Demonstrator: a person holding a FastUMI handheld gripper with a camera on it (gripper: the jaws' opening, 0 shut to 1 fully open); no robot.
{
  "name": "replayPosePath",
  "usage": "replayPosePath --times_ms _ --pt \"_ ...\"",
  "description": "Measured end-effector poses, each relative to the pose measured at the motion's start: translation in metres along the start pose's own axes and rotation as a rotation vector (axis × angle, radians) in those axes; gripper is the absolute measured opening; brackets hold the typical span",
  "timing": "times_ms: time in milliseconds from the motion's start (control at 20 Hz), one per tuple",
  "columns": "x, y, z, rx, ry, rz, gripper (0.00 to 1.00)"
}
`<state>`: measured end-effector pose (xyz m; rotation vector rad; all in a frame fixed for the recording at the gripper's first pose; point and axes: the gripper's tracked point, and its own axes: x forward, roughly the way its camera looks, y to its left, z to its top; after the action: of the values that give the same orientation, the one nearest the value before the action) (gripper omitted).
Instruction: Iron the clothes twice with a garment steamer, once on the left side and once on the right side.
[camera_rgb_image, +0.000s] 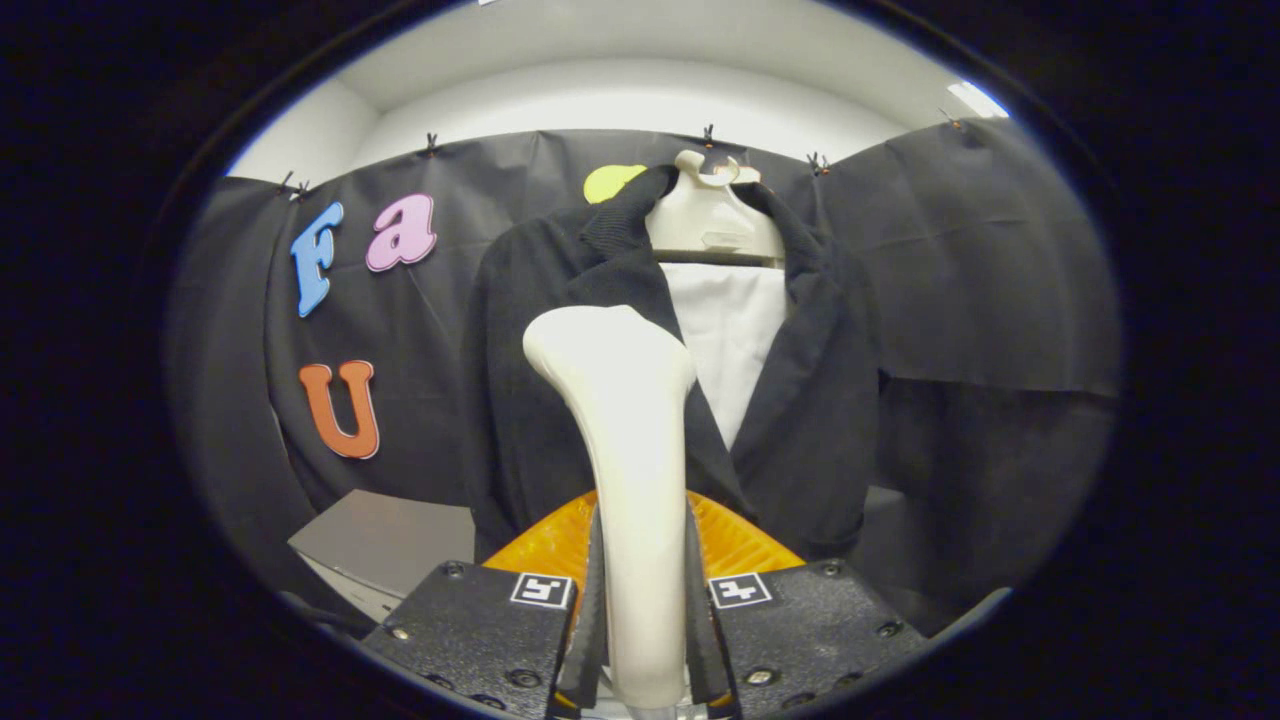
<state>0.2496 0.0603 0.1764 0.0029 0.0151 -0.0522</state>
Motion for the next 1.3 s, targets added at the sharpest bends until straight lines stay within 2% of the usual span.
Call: replayPosePath --times_ms 400,1300 --pt "0.015 -0.010 -0.031 -0.029 0.058 -0.029 0.36" --pt "0.008 -0.028 -0.109 -0.075 0.143 -0.051 0.36"
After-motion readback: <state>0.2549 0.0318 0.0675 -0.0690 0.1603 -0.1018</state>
